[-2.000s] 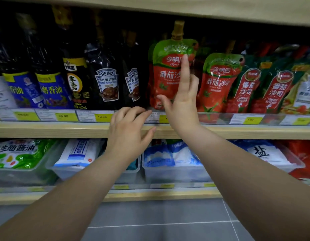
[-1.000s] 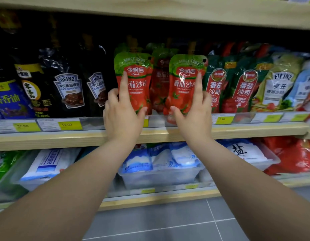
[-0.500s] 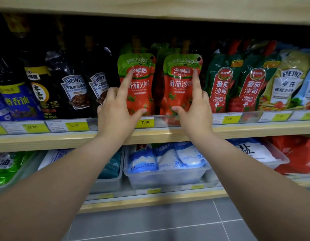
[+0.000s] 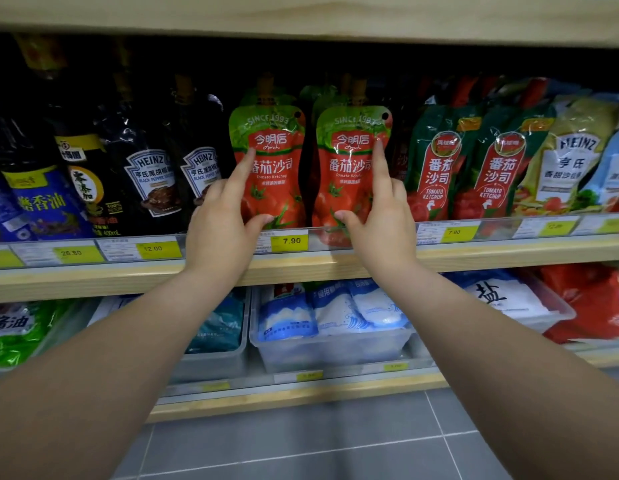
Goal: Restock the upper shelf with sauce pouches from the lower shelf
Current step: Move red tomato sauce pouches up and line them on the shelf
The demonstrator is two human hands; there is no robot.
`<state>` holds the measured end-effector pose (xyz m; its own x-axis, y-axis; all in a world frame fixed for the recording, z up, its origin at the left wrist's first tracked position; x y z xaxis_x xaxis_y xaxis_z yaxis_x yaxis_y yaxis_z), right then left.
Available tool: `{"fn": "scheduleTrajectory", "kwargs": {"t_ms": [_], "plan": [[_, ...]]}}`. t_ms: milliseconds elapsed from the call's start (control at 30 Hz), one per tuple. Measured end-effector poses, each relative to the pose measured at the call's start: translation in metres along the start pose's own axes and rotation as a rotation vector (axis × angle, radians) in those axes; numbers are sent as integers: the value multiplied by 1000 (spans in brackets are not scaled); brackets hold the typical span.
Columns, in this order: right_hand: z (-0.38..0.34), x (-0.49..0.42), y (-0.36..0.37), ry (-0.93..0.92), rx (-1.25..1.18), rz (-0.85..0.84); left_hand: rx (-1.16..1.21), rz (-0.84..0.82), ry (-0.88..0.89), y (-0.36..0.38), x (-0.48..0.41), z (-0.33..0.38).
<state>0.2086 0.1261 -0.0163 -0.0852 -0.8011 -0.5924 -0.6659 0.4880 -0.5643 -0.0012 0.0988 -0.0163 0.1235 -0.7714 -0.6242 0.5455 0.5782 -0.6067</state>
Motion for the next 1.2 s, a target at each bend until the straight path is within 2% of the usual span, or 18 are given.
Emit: {"fn": "scheduleTrajectory", "kwargs": {"t_ms": [133, 233, 400, 600, 867, 1200], "plan": [[1, 5, -6, -65, 16, -28, -102, 136, 33, -4, 8, 18], [11, 7, -23, -90, 32, 33, -100, 172, 93, 6, 13, 43], [51, 2, -63, -46, 130, 145, 40, 115, 184, 44, 14, 96], [97, -11, -98, 40, 226, 200, 213, -12, 181, 100, 11, 154], [130, -31, -107, 59, 125, 132, 108, -74, 54, 144, 4, 183], [143, -44, -109, 126, 91, 155, -49, -91, 41, 153, -11, 183]]}}
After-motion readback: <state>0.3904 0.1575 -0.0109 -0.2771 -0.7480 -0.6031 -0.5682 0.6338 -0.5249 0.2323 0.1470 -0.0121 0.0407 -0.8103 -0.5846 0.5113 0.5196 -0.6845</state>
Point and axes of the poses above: each hand's wrist, its own x-axis away from the middle knuckle, its own y-axis out of the palm, z = x × y, the point moved 5 cm from there along -x, towards the middle knuckle
